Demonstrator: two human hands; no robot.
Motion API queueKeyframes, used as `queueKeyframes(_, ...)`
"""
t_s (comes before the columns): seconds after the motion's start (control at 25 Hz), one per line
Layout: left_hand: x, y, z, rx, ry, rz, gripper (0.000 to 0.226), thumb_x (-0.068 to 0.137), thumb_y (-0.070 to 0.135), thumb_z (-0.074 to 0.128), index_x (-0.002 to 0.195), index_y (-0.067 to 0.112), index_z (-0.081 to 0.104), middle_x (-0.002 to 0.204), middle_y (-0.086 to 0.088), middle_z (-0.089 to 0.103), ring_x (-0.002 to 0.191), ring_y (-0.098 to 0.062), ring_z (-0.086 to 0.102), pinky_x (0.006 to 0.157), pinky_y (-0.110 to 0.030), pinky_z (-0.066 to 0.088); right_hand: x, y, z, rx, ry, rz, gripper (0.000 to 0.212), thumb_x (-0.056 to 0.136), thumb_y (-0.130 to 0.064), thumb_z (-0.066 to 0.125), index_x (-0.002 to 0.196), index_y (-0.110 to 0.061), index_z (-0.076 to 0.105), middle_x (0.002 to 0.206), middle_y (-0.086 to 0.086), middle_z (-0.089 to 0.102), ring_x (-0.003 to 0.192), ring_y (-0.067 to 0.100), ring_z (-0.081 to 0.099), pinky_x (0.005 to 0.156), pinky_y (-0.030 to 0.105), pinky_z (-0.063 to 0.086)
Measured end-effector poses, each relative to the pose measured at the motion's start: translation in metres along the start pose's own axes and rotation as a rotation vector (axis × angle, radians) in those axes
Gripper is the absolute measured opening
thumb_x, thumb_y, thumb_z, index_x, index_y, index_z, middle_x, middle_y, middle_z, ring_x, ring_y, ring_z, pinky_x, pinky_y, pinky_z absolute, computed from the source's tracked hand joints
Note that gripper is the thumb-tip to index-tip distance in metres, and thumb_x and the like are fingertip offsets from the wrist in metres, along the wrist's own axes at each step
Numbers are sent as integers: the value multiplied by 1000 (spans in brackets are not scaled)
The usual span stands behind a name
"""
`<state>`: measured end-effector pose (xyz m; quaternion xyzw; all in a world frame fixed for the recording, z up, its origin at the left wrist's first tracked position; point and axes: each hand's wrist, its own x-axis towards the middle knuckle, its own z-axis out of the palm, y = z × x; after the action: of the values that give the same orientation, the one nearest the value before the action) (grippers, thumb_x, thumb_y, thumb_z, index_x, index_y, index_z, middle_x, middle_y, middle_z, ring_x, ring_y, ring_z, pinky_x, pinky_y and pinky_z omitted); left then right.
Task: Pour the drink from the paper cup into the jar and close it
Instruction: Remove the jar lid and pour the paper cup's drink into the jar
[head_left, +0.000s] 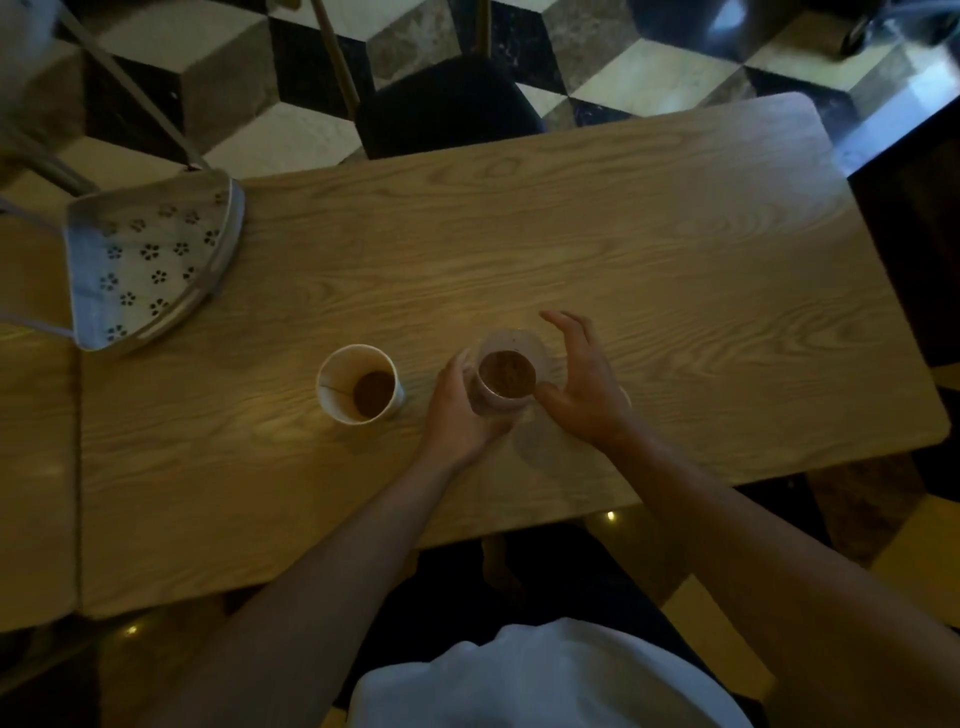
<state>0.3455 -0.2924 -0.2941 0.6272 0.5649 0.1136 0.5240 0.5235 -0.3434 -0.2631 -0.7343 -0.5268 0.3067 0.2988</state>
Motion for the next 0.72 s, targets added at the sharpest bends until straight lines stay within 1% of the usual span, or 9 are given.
queueKeyframes(0.08, -13, -10, -8, 13, 6, 9, 94, 61, 33, 88, 141, 18, 41, 137, 3, 54, 124, -12, 52, 101, -34, 46, 4, -20, 1, 3, 24, -88, 76, 79, -14, 73, 147, -12, 40, 147, 6, 41, 138, 16, 40, 114, 31, 38)
queueKeyframes(0.2, -40, -33, -28, 76, 43, 1, 58, 71, 38, 76, 122, 15, 60, 117, 1, 65, 107, -16, 62, 93, -40, 52, 7, -57, 13, -28, 0, -229, 69, 83, -15, 71, 146, -10, 44, 147, 7, 42, 128, 16, 50, 104, 22, 44)
queueKeyframes(0.28, -57, -53, -46, 68, 112, -42, 32, 77, 38, 73, 102, 18, 69, 98, 5, 71, 91, -11, 67, 83, -40, 55, 5, -78, 28, -24, -96, -254, 72, 81, -18, 68, 148, -13, 42, 149, 3, 39, 122, 16, 53, 100, 25, 47)
queueKeyframes(0.36, -70, -71, -67, 59, 232, -106, 15, 81, 32, 75, 83, 19, 69, 81, 6, 70, 77, -10, 67, 73, -35, 54, 6, -94, 47, 18, -220, -197, 78, 83, -15, 69, 152, -16, 34, 154, 0, 33, 134, 15, 46, 107, 32, 46)
queueKeyframes(0.44, -77, -82, -91, 25, 350, -214, 21, 78, 32, 79, 88, 18, 66, 83, 4, 69, 80, -16, 67, 71, -34, 53, 6, -103, 70, 39, -294, -111, 85, 85, -14, 70, 156, -18, 24, 158, 0, 28, 140, 18, 42, 112, 37, 44)
queueKeyframes(0.56, -70, -96, -115, -102, 382, -233, 67, 69, 30, 87, 126, 18, 53, 120, 0, 62, 110, -17, 60, 88, -37, 53, 0, -107, 98, 74, -323, 50, 93, 82, -19, 75, 157, -20, 20, 156, 1, 32, 139, 17, 42, 113, 37, 42)
queueKeyframes(0.64, -58, -97, -124, -143, 325, -172, 93, 65, 30, 90, 143, 18, 42, 141, 0, 53, 128, -14, 50, 103, -37, 46, -1, -113, 110, 208, -335, 78, 89, 70, -30, 79, 148, -28, 36, 143, -9, 47, 131, 6, 48, 110, 36, 44)
queueKeyframes(0.68, -53, -94, -126, -143, 296, -128, 98, 62, 34, 90, 145, 20, 40, 144, 1, 51, 131, -13, 48, 106, -38, 44, 0, -115, 114, 249, -318, 47, 80, 66, -29, 80, 138, -37, 46, 132, -16, 54, 124, 2, 54, 106, 35, 48)
queueKeyframes(0.72, -46, -93, -127, -147, 269, -71, 97, 60, 38, 89, 144, 23, 42, 143, 2, 53, 130, -12, 50, 106, -38, 45, 3, -115, 119, 270, -299, 5, 73, 64, -23, 82, 128, -45, 52, 123, -17, 60, 118, 2, 59, 102, 35, 51)
